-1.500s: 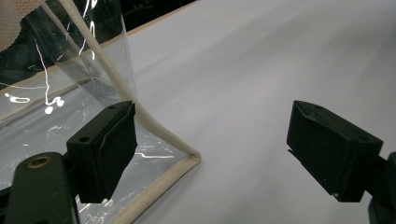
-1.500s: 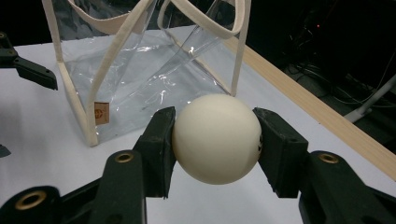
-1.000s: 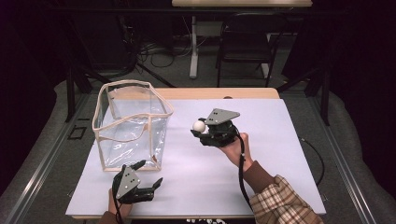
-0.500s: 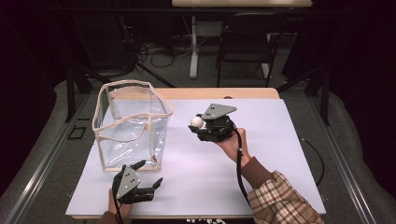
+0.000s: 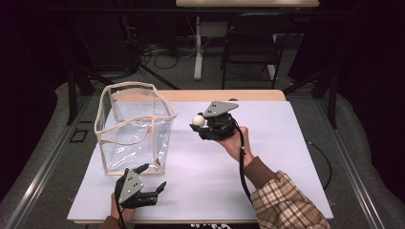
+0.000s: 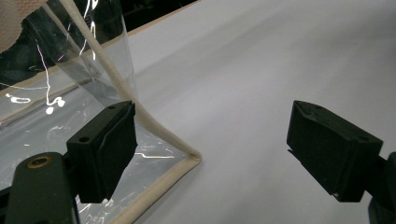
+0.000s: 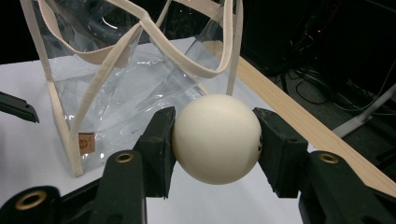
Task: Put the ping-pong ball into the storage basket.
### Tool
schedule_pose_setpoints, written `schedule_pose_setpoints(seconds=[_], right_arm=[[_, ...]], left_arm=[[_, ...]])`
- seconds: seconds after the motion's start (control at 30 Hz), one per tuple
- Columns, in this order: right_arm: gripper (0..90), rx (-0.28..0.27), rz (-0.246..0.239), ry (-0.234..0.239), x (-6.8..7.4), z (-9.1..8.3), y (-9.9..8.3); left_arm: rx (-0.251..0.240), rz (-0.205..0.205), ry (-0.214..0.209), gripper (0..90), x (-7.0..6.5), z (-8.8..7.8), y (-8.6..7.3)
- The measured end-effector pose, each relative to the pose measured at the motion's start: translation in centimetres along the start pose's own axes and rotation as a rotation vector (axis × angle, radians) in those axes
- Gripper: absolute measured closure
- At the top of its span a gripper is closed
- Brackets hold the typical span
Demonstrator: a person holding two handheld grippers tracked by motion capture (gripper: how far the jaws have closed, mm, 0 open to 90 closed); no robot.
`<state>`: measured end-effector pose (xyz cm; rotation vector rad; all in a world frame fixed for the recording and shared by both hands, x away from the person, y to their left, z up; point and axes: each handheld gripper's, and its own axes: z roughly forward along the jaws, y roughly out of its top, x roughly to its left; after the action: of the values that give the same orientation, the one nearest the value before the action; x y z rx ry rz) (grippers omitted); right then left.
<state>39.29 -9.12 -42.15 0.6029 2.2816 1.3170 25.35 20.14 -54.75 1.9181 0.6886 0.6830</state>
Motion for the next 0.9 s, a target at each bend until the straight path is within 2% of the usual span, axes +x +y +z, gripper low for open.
schedule_pose_setpoints(seconds=[0.9], right_arm=[[50.7, -0.003, 0.003, 0.005, -0.7, 1.3, 2.2]], left_arm=[[-0.001, -0.003, 0.000, 15.9, 0.0, 0.0, 0.0]])
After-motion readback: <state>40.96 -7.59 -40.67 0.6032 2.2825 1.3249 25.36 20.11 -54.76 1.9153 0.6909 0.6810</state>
